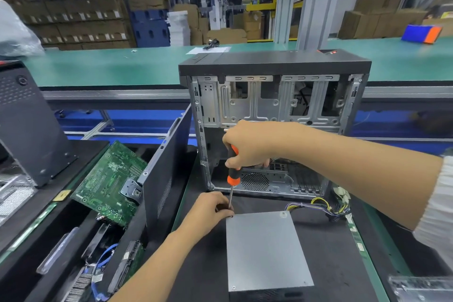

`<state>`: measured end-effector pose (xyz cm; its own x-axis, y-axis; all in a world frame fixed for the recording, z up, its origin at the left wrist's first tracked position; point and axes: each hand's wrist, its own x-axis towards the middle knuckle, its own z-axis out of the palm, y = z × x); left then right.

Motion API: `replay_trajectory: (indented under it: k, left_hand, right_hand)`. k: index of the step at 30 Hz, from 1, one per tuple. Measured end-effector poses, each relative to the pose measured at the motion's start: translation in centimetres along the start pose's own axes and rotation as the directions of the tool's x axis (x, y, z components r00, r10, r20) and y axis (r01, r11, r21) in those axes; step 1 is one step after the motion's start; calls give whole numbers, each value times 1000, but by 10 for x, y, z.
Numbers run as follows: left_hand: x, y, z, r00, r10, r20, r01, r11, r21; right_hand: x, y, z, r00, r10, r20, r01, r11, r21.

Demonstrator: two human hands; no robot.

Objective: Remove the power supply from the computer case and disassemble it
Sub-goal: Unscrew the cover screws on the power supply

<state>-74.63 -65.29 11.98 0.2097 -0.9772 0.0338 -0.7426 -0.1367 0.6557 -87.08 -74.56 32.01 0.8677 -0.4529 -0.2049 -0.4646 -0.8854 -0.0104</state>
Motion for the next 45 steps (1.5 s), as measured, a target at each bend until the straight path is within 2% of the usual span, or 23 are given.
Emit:
replay_trajectory:
  k: [6,8,10,11,13,15,16,17,18,19,20,21,22,24,25,28,32,39,45]
  left_hand:
    - [7,7,-1,990,-51,-130,46,998,-40]
    - [11,14,0,976,-102,-194,76,987,-139]
    - [15,25,2,969,-160,-188,91,939,-331]
    - [18,33,5,969,-194,-156,103,882,-461]
    - [25,54,13,961,-276,-34,175,694,-698]
    - [32,72,21,934,-342,101,276,513,-813]
    - [35,77,25,925,-351,144,310,482,-819]
    - [39,81,30,925,-341,166,330,510,-794]
    - [41,81,33,937,-313,152,321,606,-728]
    - [42,79,38,959,-258,115,274,743,-610]
    - [42,76,43,980,-183,79,199,871,-448]
    - [41,72,50,992,-105,67,119,957,-263]
    - [38,66,56,995,-48,83,56,994,-94]
    - [30,59,67,994,10,111,-21,994,103]
    - [26,57,70,994,37,104,-50,992,119]
    - [22,51,72,994,89,70,-96,991,96]
    - [22,51,71,988,122,91,-132,985,108]
    - [21,50,71,983,144,113,-153,986,69]
    - [22,49,71,983,143,116,-154,983,99]
  right_hand:
    - [-11,15,-2,992,24,-125,-25,1000,-11]
    - [-18,19,-3,982,32,-186,-42,998,-48]
    - [-26,24,-1,975,47,-217,-60,997,-52]
    - [-31,26,0,972,59,-226,-72,996,-49]
    - [-38,33,3,964,93,-249,-106,994,-40]
    - [-45,42,8,951,134,-280,-142,990,-10]
    - [-48,47,10,943,154,-295,-159,987,9]
    - [-52,53,13,935,175,-309,-176,984,26]
    - [-54,57,16,927,192,-323,-189,981,41]
    - [-57,61,19,918,212,-336,-206,977,53]
    - [-60,64,22,909,230,-346,-221,973,67]
    - [-62,67,24,902,245,-354,-233,969,78]
    - [-64,70,27,897,256,-360,-241,967,85]
    - [-68,74,29,887,275,-372,-259,961,94]
    - [-69,75,30,880,285,-380,-267,959,100]
    - [-71,80,32,863,310,-398,-286,951,121]
    - [-71,83,36,859,313,-406,-271,949,158]
    - [-68,85,45,876,305,-374,-250,950,188]
    - [-64,85,57,881,296,-370,-238,951,195]
